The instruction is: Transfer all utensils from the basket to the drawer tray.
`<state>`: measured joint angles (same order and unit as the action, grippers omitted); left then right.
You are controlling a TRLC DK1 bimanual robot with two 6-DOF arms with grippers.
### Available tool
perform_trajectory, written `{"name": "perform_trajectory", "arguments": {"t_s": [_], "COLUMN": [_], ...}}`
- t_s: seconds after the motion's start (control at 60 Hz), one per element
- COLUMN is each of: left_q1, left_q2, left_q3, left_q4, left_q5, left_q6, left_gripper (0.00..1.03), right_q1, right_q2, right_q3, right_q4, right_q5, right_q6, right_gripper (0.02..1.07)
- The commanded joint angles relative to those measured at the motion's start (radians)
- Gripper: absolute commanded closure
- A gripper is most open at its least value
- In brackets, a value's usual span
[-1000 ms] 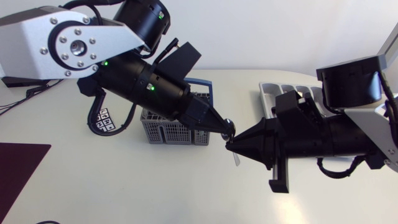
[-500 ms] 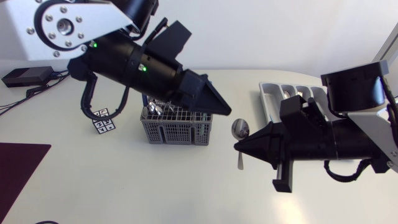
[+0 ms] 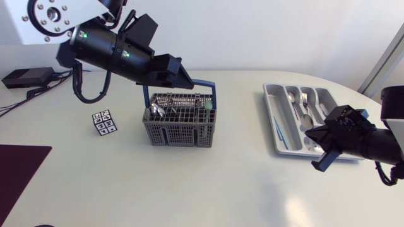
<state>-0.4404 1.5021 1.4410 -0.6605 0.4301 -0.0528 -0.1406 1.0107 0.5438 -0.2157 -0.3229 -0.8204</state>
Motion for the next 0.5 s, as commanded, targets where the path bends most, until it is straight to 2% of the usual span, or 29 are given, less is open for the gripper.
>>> {"name": "perform_trajectory", "arguments": {"t_s": [0.0,0.2,0.483], "left_q1": [0.025,0.028,0.028], "left_q2": [0.043,0.066,0.073], "left_q3": [0.004,-0.008,-0.034], "left_q4": [-0.002,-0.005,-0.007], "left_q5": [-0.022,-0.050,-0.080], "left_q6": [-0.030,-0.035,-0.030], "left_gripper": [0.20,0.20,0.20], "right_q1": [-0.102,-0.226,-0.295], "right_q2": [0.074,0.223,0.479], "right_q3": [-0.033,-0.033,-0.031], "right_q4": [0.073,0.249,0.506], "right_q5": [0.027,0.117,0.234], "right_q6": [-0.117,-0.212,-0.280], "right_gripper": [1.01,1.01,1.01]}}
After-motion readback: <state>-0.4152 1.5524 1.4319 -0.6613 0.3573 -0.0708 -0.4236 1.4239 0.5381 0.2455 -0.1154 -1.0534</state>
